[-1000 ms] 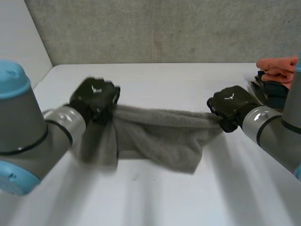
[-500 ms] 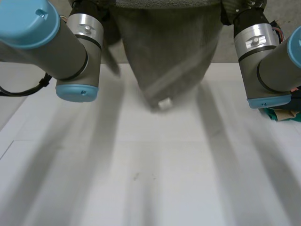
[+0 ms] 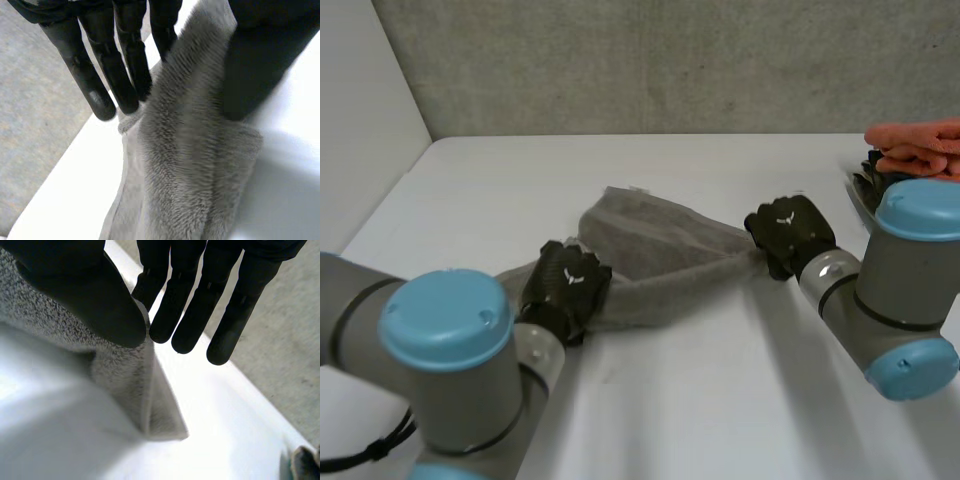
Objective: Fold the laundry.
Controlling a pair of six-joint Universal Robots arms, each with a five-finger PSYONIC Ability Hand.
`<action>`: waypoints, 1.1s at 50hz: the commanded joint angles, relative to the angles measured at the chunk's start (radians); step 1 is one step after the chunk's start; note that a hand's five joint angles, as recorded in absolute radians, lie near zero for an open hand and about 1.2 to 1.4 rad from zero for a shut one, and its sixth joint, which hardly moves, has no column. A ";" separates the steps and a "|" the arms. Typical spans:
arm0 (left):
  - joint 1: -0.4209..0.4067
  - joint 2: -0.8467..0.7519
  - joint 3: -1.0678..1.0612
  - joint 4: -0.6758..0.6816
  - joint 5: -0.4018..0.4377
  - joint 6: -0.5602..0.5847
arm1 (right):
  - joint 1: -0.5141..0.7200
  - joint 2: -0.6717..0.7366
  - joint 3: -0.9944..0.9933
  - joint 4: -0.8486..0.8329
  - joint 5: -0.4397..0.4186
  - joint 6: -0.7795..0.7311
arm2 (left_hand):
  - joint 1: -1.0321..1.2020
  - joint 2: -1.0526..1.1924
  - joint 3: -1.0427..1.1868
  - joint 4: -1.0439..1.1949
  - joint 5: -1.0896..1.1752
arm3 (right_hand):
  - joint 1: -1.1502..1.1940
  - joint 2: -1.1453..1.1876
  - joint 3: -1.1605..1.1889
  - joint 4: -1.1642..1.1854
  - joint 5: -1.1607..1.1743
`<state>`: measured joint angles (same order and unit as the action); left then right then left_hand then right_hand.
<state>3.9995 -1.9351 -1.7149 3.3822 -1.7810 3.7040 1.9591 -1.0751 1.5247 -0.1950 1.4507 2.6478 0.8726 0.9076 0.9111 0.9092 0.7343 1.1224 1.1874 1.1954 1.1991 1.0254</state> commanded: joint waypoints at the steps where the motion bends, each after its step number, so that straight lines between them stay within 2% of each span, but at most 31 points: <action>1: 0.013 0.159 0.015 -0.107 0.008 0.002 | 0.001 -0.006 0.035 0.003 -0.003 -0.016 | -0.418 -0.453 -0.456 -0.454 -0.454 | 0.274 0.209 0.201 0.197 0.196; 3: 0.039 0.166 0.067 -0.110 0.026 0.002 | 0.001 -0.008 0.043 0.003 -0.004 -0.017 | -0.515 -0.550 -0.553 -0.551 -0.551 | 0.274 0.209 0.201 0.197 0.196; 8: 0.136 0.136 0.201 -0.121 0.130 0.004 | 0.000 -0.011 0.066 0.003 -0.004 -0.020 | -0.530 -0.565 -0.568 -0.566 -0.566 | 0.274 0.209 0.201 0.197 0.196; 9: 0.180 0.089 0.246 -0.132 0.197 0.007 | 0.000 -0.012 0.071 0.003 -0.004 -0.020 | -0.530 -0.565 -0.568 -0.566 -0.566 | 0.274 0.209 0.201 0.197 0.196; 11: 0.236 0.006 0.320 -0.164 0.280 0.007 | 0.000 -0.022 0.083 0.003 -0.006 -0.020 | -0.530 -0.565 -0.568 -0.566 -0.566 | 0.274 0.209 0.201 0.197 0.196; 15: 0.282 -0.138 0.457 -0.278 0.389 0.017 | 0.000 -0.029 0.101 0.003 -0.015 -0.020 | -0.509 -0.544 -0.548 -0.546 -0.546 | 0.274 0.209 0.201 0.197 0.196; 19: 0.293 -0.273 0.576 -0.388 0.458 0.048 | 0.000 -0.031 0.107 0.003 -0.036 -0.023 | -0.504 -0.538 -0.542 -0.540 -0.540 | 0.274 0.209 0.201 0.197 0.196; 23: 0.302 -0.389 0.664 -0.437 0.500 0.115 | 0.000 -0.029 0.109 0.003 -0.039 -0.023 | -0.465 -0.500 -0.504 -0.502 -0.502 | 0.274 0.209 0.201 0.197 0.196; 26: 0.302 -0.452 0.708 -0.435 0.497 0.166 | 0.000 -0.029 0.114 0.003 -0.041 -0.023 | -0.422 -0.456 -0.460 -0.458 -0.458 | 0.274 0.209 0.201 0.197 0.196; 30: 0.300 -0.513 0.758 -0.437 0.494 0.195 | 0.000 -0.029 0.115 0.003 -0.041 -0.023 | -0.196 -0.231 -0.235 -0.233 -0.232 | 0.274 0.209 0.201 0.197 0.196; 33: 0.300 -0.533 0.768 -0.435 0.492 0.202 | 0.000 -0.029 0.115 0.003 -0.041 -0.025 | -0.125 -0.160 -0.164 -0.162 -0.161 | 0.274 0.209 0.201 0.197 0.196; 36: 0.300 -0.544 0.778 -0.435 0.488 0.202 | -0.002 -0.031 0.114 0.003 -0.039 -0.029 | 0.265 0.230 0.226 0.228 0.228 | 0.274 0.209 0.201 0.197 0.196; 38: 0.290 -0.527 0.776 -0.435 0.479 0.198 | -0.003 -0.034 0.109 0.003 -0.032 -0.040 | 0.522 0.487 0.484 0.486 0.486 | 0.274 0.209 0.201 0.197 0.196; 41: 0.280 -0.509 0.767 -0.434 0.445 0.186 | -0.020 -0.064 0.103 0.008 -0.027 -0.054 | 0.524 0.489 0.485 0.487 0.487 | 0.274 0.209 0.201 0.197 0.196; 43: 0.270 -0.425 0.750 -0.434 0.405 0.165 | -0.037 -0.091 0.100 0.012 -0.024 -0.060 | 0.524 0.489 0.485 0.487 0.487 | 0.274 0.209 0.201 0.197 0.196; 47: 0.257 -0.230 0.643 -0.420 0.384 0.105 | -0.074 -0.157 0.083 0.052 -0.024 -0.078 | 0.524 0.489 0.485 0.487 0.487 | 0.274 0.209 0.201 0.197 0.196; 55: 0.262 0.161 0.456 -0.411 0.331 0.057 | -0.097 -0.357 -0.063 0.345 -0.024 -0.163 | 0.524 0.489 0.485 0.487 0.487 | 0.274 0.209 0.201 0.197 0.196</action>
<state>4.2569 -2.0456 -1.1286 2.9686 -1.4086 3.7906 1.8798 -1.2987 1.5640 -0.0503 1.4285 2.5409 1.1419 1.1961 1.1866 1.1966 0.9599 1.1225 1.1874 1.1954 1.1992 1.0256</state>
